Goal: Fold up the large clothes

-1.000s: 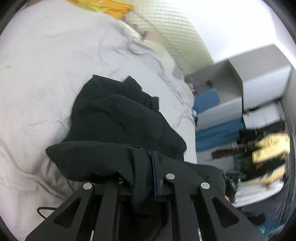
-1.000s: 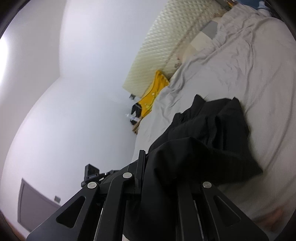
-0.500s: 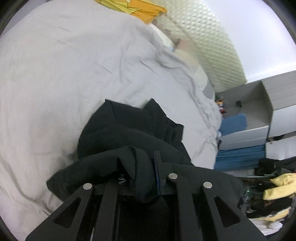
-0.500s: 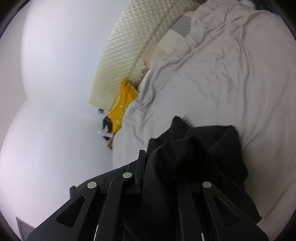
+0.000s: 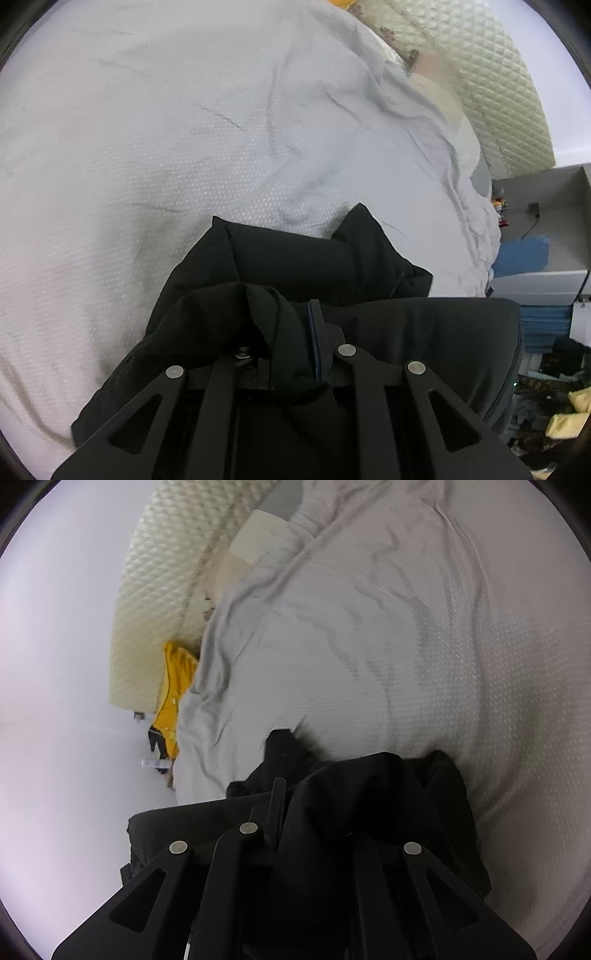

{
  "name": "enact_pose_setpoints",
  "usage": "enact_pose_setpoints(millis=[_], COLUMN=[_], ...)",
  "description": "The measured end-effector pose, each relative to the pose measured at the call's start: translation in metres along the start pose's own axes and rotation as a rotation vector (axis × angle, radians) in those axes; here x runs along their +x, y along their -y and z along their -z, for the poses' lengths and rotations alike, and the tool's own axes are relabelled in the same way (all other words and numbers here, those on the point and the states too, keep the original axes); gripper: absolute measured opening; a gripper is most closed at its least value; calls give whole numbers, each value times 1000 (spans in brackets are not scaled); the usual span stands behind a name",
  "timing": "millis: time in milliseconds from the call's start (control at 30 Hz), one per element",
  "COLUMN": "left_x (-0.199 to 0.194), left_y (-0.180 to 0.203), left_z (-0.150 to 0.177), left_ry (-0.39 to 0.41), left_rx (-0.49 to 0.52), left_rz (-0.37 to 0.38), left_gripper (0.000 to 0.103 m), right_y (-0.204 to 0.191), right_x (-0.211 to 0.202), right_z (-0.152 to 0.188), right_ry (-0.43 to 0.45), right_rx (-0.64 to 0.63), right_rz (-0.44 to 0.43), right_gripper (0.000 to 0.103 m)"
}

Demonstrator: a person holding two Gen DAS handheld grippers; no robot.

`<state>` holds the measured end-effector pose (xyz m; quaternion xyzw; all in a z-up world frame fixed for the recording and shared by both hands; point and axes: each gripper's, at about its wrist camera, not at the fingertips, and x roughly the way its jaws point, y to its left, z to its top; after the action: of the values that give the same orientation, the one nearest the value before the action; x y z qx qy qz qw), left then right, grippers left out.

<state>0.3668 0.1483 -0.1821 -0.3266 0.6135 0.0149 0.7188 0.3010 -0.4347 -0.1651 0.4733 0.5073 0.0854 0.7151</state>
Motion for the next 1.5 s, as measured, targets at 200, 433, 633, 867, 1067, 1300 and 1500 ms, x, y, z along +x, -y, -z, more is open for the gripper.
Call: enact_pose_setpoints(millis=[200,433,633,867,1067,1300,1500], left_x=[23,0,-49,-119,-142,-79,-6], left_y=[0,-20,-33,-31,20,75,106], left_z=[-9,-10,10,54,122,180,189], left_ry=[-3,-51,-28,161,436,587,618], left_rx=[-9,-47,19,218,477,597,669], left_rz=[-15,116,190,60,-25,-67,-179], left_gripper=[15,16,20,67,67,67,67], right_y=[26,38,33,8,-55,-107,-113], right_x=[24,17,-22,-80,-100,-67,0], right_z=[-5,-4,3,21,65,131,165], right_ry=[-27,-75,-54,62,173,267,279], right_rx=[50,55,-17,-189,-460,-715,-887], right_rz=[-26,-141,-123,72,134,124,220], right_gripper=[5,16,44,64,64,76,78])
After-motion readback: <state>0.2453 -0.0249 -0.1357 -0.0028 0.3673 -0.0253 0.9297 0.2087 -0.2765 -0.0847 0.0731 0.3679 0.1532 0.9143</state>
